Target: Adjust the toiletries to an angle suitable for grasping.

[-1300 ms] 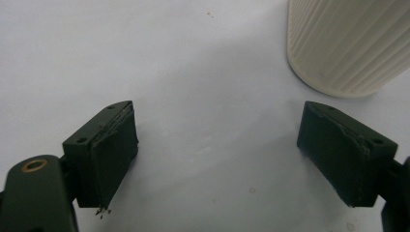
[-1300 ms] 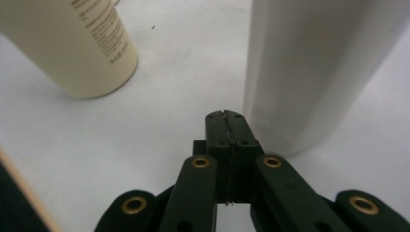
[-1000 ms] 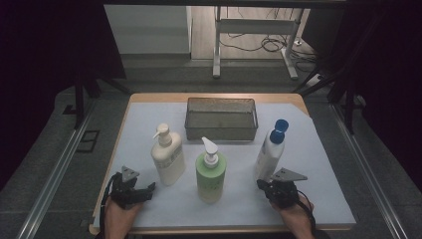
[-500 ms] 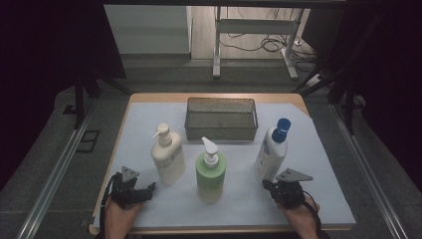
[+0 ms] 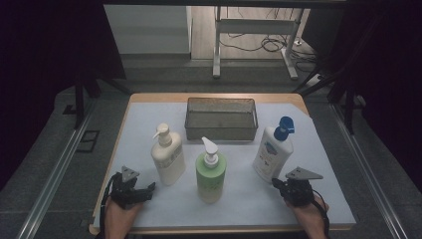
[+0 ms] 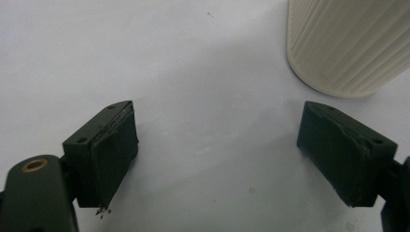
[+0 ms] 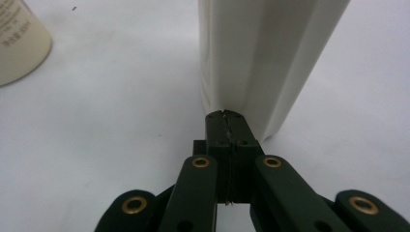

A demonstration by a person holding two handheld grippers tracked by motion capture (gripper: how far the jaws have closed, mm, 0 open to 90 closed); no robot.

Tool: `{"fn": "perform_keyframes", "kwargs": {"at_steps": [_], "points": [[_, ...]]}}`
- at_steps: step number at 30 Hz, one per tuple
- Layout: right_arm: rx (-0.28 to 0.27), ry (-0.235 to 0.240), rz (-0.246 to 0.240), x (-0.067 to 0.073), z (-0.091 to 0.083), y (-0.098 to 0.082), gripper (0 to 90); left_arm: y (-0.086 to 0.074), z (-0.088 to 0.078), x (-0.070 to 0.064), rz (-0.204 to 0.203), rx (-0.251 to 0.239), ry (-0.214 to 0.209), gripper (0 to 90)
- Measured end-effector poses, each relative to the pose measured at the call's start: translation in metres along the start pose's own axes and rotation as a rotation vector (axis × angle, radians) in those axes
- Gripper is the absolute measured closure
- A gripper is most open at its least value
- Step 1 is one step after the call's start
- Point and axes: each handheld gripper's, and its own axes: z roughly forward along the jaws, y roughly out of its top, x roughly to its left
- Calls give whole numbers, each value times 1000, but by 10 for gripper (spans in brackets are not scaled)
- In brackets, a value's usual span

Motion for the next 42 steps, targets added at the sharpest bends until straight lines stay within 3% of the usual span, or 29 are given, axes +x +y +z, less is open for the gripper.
{"fn": "perform_keyframes", "kwargs": {"at_steps": [4, 9, 17, 24, 36, 42], "points": [[11, -3, -8, -2, 1, -1, 893, 0, 0, 0, 0, 0, 0, 143], [3, 19, -14, 0, -5, 0, 824, 0, 0, 0, 0, 0, -1, 143], [5, 33, -19, 2, -19, -1, 624, 0, 0, 0, 0, -1, 1, 145], [-39, 9, -4, -2, -35, 7, 501, 0, 0, 0, -1, -1, 1, 146], [-74, 23, 37, -7, -49, 23, 430, 0, 0, 0, 1, 0, 2, 146], [-84, 19, 29, -9, -53, 35, 398, 0, 0, 0, -1, -2, 2, 146]]}}
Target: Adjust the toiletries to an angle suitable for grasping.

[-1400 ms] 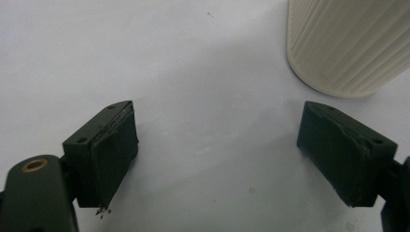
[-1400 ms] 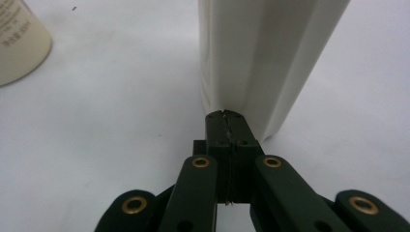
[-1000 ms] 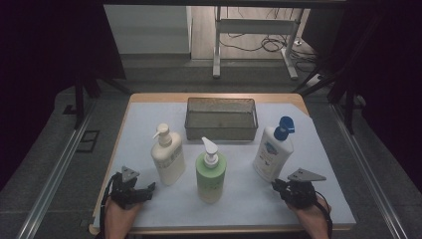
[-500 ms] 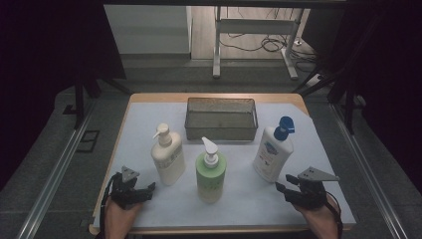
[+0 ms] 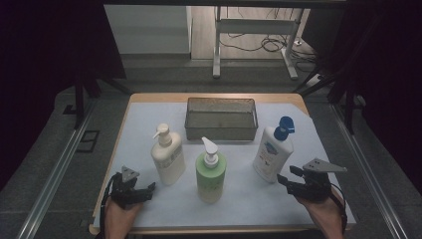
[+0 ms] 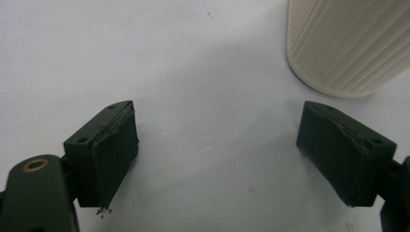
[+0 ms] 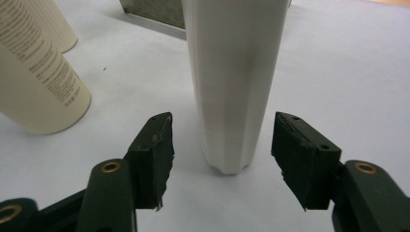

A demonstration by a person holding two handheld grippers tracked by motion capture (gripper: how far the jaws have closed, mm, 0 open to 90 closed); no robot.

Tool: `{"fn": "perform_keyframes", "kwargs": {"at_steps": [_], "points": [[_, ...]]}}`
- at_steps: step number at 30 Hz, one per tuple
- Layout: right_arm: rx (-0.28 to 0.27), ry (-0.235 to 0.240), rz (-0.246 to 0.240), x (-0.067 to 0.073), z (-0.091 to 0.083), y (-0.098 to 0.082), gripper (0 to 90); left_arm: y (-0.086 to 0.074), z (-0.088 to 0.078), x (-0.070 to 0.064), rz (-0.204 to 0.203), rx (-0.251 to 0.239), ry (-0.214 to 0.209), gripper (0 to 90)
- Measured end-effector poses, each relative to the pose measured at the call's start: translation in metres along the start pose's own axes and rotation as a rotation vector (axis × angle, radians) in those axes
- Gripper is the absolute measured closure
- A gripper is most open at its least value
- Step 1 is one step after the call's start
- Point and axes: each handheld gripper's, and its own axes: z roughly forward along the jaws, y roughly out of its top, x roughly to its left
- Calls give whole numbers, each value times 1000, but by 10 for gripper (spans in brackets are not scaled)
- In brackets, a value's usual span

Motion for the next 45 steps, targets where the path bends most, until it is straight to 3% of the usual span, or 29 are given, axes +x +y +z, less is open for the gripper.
{"fn": "perform_keyframes", "kwargs": {"at_steps": [13, 26, 45], "points": [[-11, -22, -20, -2, 6, 24, 349, 0, 0, 0, -1, 1, -1, 145], [-9, -25, -24, 1, 24, 43, 321, 0, 0, 0, 0, 3, -2, 145], [-3, -43, -39, 2, 48, 56, 343, 0, 0, 0, 0, 3, -2, 145]]}}
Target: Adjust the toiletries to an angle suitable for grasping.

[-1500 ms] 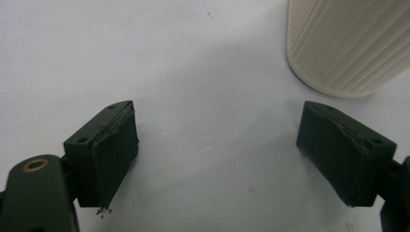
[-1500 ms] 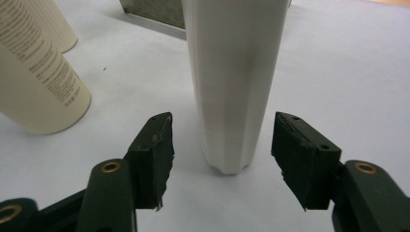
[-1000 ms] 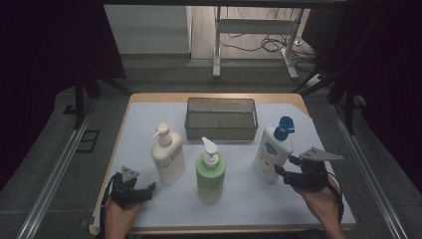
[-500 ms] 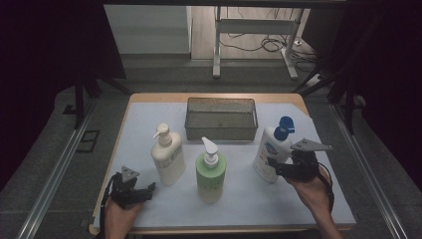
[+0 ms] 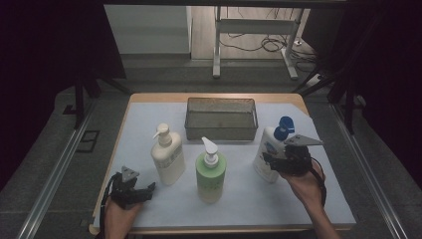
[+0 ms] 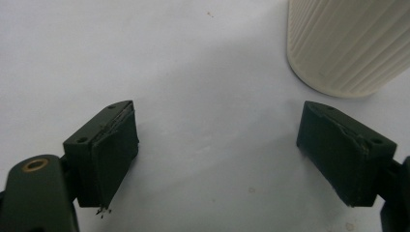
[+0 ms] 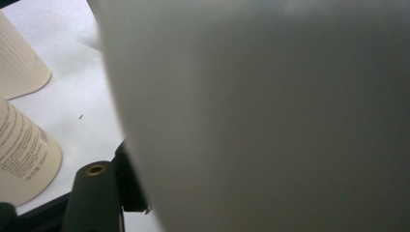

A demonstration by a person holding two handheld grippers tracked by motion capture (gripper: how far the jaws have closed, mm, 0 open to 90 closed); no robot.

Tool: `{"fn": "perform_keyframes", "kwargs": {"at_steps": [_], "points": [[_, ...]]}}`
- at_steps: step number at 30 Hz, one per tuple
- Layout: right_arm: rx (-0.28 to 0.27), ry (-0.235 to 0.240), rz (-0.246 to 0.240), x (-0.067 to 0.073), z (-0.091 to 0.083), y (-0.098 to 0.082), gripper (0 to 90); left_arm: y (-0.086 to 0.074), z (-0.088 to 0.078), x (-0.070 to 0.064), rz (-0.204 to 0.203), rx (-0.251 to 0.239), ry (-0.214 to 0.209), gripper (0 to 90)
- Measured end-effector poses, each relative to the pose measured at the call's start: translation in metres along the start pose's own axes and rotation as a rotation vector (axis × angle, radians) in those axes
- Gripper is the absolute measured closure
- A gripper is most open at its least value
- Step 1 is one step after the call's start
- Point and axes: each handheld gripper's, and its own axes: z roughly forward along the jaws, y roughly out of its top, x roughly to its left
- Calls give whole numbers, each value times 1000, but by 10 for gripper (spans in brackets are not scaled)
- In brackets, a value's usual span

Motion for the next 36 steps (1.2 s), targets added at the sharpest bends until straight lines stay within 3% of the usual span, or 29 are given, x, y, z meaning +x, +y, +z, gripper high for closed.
{"fn": "perform_keyframes", "kwargs": {"at_steps": [23, 28, 36], "points": [[-17, -16, -21, 4, -3, -2, 400, 0, 0, 0, -1, 0, -1, 145], [-7, 20, -7, 5, -4, -1, 401, 0, 0, 0, -1, 0, -1, 145], [-16, 33, -20, 9, -10, 8, 402, 0, 0, 0, -1, 0, -1, 145]]}}
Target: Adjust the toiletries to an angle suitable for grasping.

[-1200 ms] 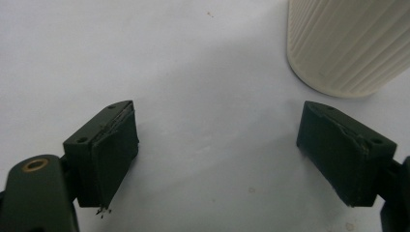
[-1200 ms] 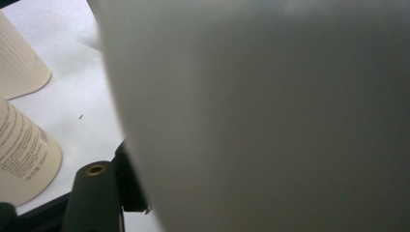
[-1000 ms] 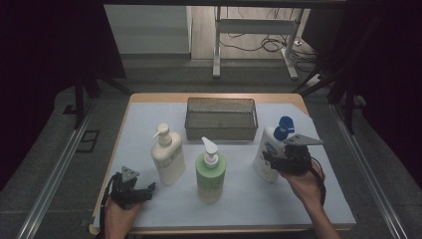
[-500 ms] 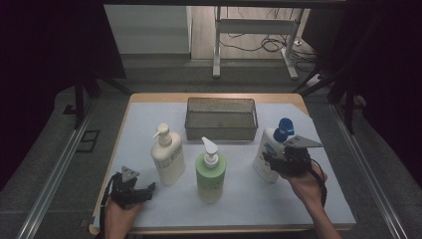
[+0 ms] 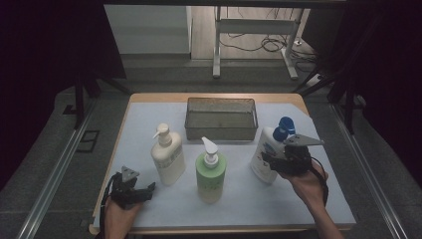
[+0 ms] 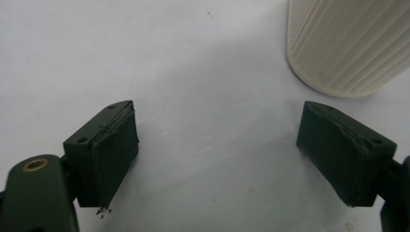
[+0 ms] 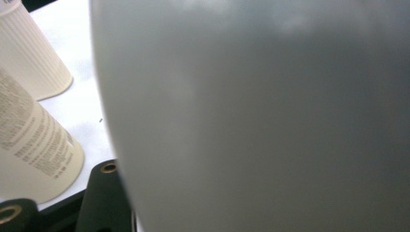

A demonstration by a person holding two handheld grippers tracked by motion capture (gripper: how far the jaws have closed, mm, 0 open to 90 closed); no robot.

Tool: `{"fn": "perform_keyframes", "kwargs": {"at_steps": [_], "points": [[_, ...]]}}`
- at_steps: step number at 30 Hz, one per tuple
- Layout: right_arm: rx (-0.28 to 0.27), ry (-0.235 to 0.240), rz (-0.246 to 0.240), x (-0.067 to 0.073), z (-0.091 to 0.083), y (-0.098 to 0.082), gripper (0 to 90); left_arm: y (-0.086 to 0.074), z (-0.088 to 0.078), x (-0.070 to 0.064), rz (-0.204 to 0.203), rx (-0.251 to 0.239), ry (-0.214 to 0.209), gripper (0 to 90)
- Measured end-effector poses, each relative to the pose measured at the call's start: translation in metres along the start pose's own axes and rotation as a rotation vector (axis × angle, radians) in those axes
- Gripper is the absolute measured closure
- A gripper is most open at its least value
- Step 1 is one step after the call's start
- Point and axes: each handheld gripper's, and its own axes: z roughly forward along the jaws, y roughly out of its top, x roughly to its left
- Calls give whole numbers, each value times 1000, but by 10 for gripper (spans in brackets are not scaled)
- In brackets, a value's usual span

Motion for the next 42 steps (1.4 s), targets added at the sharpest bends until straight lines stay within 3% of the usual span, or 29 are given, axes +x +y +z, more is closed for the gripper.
{"fn": "perform_keyframes", "kwargs": {"at_steps": [29, 42], "points": [[3, 73, -29, 14, 3, 44, 404, 0, 0, 0, 1, 3, -1, 145], [-1, 75, -49, 19, 11, 67, 405, 0, 0, 0, 1, 3, -2, 145]]}}
